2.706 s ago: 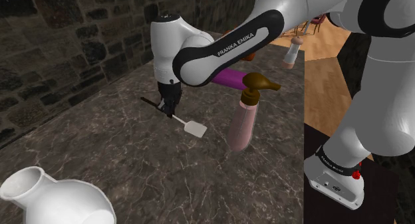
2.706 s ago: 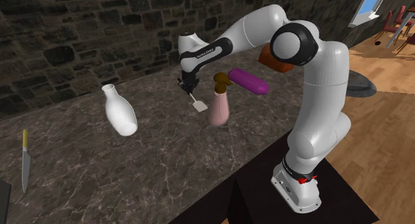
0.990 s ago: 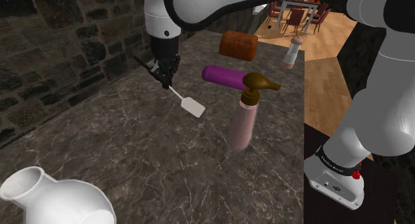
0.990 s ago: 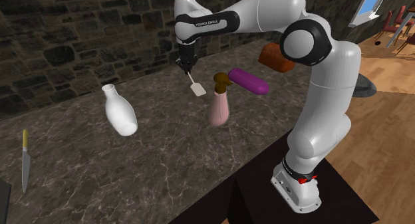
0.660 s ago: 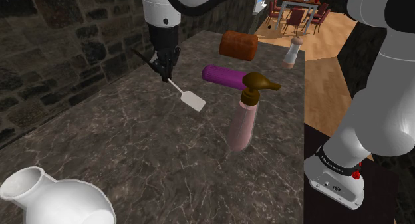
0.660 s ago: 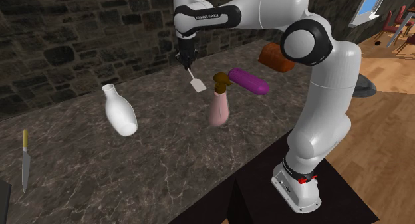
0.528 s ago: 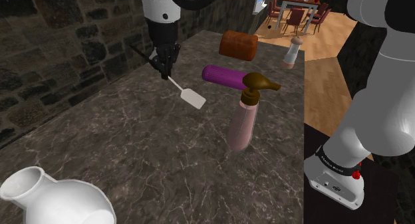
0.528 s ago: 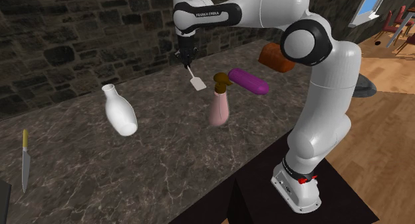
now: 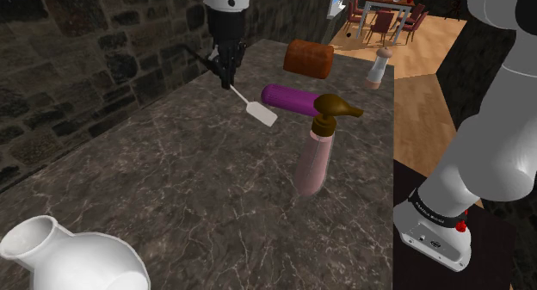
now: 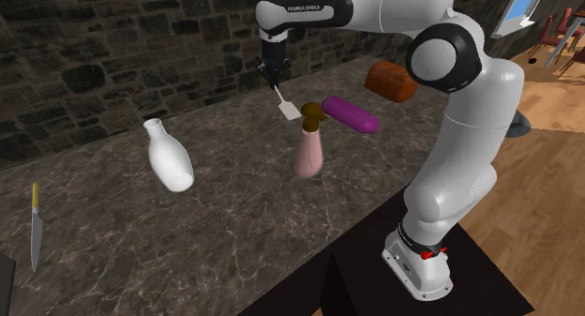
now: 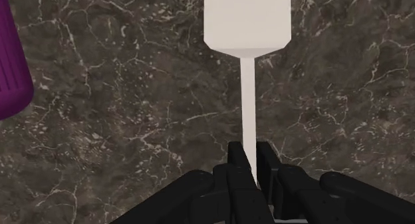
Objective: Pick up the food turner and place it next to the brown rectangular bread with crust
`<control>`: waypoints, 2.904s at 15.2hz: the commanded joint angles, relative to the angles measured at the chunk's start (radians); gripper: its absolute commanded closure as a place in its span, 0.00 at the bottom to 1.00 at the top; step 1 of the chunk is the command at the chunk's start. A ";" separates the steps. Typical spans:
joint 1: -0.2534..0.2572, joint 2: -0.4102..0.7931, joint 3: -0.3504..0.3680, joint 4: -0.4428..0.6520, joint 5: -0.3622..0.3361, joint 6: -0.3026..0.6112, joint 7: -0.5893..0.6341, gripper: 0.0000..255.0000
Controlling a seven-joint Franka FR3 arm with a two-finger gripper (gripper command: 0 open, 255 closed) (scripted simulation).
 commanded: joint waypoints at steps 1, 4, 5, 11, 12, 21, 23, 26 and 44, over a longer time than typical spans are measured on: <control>-0.033 -0.044 -0.016 -0.058 0.021 0.019 -0.049 1.00; -0.077 -0.108 -0.045 -0.134 0.050 0.037 -0.125 1.00; -0.091 -0.127 -0.056 -0.157 0.059 0.042 -0.151 1.00; -0.165 -0.218 -0.127 -0.263 0.095 0.061 -0.303 1.00; -0.176 -0.229 -0.140 -0.276 0.099 0.063 -0.328 1.00; -0.274 -0.286 -0.260 -0.341 0.114 0.067 -0.550 1.00; -0.295 -0.287 -0.287 -0.342 0.114 0.066 -0.599 1.00; -0.328 -0.282 -0.327 -0.336 0.114 0.063 -0.671 1.00; -0.529 -0.063 -0.542 -0.069 0.150 -0.003 -1.090 1.00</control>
